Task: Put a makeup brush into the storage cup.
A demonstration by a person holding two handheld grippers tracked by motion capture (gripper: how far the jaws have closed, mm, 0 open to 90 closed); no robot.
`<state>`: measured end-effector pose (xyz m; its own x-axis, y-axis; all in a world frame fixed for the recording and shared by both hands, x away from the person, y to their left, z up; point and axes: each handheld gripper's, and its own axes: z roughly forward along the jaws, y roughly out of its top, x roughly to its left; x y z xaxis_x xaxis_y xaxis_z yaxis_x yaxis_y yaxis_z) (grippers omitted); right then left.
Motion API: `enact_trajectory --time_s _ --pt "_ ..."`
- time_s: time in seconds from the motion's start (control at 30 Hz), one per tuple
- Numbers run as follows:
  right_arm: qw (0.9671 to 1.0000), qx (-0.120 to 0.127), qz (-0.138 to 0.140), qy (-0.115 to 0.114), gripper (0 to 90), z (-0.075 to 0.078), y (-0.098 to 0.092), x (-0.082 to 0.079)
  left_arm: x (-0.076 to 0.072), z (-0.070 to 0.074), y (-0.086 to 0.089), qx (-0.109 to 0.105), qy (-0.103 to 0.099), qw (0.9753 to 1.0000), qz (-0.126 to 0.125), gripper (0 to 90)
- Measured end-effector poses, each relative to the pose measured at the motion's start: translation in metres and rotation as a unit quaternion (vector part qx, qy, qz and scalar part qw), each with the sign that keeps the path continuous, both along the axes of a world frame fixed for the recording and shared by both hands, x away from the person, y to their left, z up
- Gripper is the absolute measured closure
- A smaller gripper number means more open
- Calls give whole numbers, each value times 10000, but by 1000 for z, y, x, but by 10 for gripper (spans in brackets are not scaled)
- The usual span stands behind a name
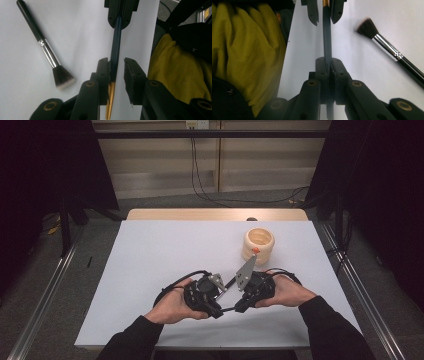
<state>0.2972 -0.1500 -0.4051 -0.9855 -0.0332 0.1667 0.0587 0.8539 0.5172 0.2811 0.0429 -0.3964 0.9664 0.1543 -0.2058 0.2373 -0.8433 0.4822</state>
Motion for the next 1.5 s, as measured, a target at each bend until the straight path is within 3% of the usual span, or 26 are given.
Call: enact_trajectory --time_s 0.2,0.3,0.47,0.57,0.67,0.7,0.73,0.83,0.87,0.9,0.93,1.0,1.03,1.13,1.17,1.23,1.27,1.33,1.37,1.4,1.5 --pt "10000 22 -69 -25 853 2 -2 -1 2 -1 0 -170 -49 9997 168 527" --pt "9999 67 -103 -50 853 3 -2 0 2 0 0 -110 -137 9996 237 374" --pt "9998 111 -149 -86 854 4 -4 1 5 2 2 -285 -364 9983 343 198" --pt "9998 78 -202 -41 853 5 -5 1 7 3 4 -370 -450 9969 533 105" --pt "9998 75 -198 -70 854 4 -5 1 9 3 8 -418 -401 9957 725 50" --pt "9997 62 -216 -75 853 5 -5 1 10 4 10 -404 -405 9960 681 51" --pt "9996 73 -244 -91 853 5 -5 1 9 4 11 -519 -412 9947 787 51" --pt "9994 73 -317 -103 854 5 -7 2 9 7 17 -624 -536 9936 771 44" --pt "9993 66 -356 -120 854 5 -8 2 8 8 19 -740 -522 9922 862 43" --pt "9990 42 -442 -108 854 5 -8 2 9 9 22 -827 -571 9917 797 38" --pt "9990 57 -432 -88 853 5 -9 2 7 10 26 -1079 -639 9882 878 44" --pt "9987 109 -486 -139 853 6 -10 2 7 12 32 -1259 -622 9851 990 37" --pt "9986 88 -502 -127 853 6 -10 2 5 14 36 -1305 -773 9827 1063 38" --pt "9980 93 -601 -167 853 6 -11 2 4 13 43 -1475 -909 9759 1327 33" --pt "9976 119 -658 -166 853 6 -12 2 4 15 45 -1444 -951 9756 1356 34" --pt "9972 188 -693 -197 853 7 -13 3 4 15 49 -1660 -966 9704 1466 29" --pt "9970 186 -735 -165 853 7 -15 3 4 16 51 -1622 -1014 9704 1472 29" --pt "9966 174 -788 -184 853 5 -16 3 2 14 54 -1676 -1096 9678 1525 28" --pt "9964 203 -793 -215 853 4 -17 4 2 12 54 -1774 -1097 9650 1589 29" --pt "9960 192 -850 -186 853 3 -18 3 1 12 56 -1733 -1168 9642 1634 30" --pt "9953 223 -907 -262 853 4 -20 3 0 9 61 -1891 -1199 9590 1738 26"
